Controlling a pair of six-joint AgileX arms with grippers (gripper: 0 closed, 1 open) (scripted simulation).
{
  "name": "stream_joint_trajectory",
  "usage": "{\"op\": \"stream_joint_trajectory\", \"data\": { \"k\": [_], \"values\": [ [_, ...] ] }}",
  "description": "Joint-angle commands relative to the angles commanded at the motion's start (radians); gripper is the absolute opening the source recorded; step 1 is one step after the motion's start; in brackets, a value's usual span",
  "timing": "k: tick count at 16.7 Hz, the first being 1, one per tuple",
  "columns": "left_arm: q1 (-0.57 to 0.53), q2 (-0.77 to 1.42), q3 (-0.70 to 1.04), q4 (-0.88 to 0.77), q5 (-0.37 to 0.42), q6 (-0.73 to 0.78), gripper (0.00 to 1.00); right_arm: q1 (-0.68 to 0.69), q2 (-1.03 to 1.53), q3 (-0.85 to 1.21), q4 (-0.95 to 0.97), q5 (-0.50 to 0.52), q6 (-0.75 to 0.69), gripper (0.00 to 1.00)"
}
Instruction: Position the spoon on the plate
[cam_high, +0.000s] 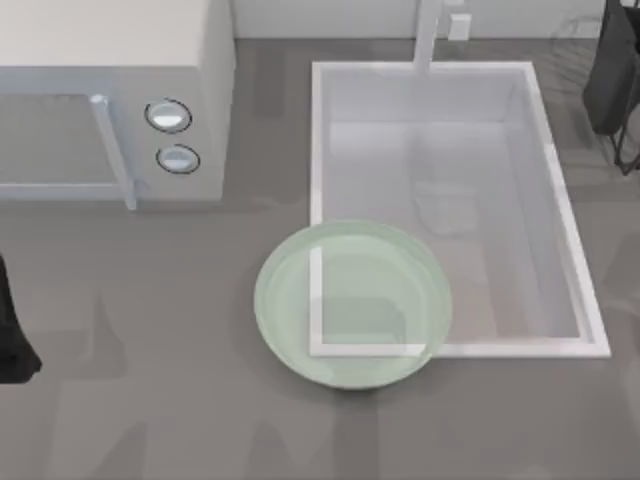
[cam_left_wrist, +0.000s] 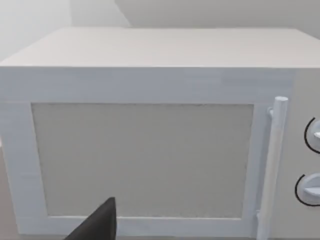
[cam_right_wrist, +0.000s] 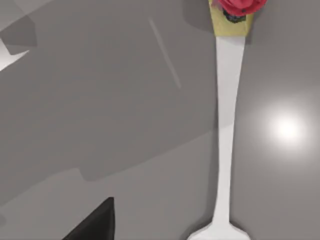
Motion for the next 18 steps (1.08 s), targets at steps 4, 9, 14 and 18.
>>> {"op": "stream_joint_trajectory", "data": {
  "k": [4,9,14,18],
  "values": [
    [0.0,0.0,0.0,0.0,0.0,0.0,1.0,-0.002,0.02,0.016,-0.012,0.0,-0.016,1.0],
    [0.0,0.0,0.0,0.0,0.0,0.0,1.0,0.002,0.036,-0.011,0.029,0.0,-0.012,1.0],
    [0.0,0.0,0.0,0.0,0.0,0.0,1.0,0.002,0.14,-0.128,0.259,0.0,-0.009,1.0],
    [0.0,0.0,0.0,0.0,0.0,0.0,1.0,0.002,0.211,-0.205,0.401,0.0,-0.008,1.0]
  ]
}}
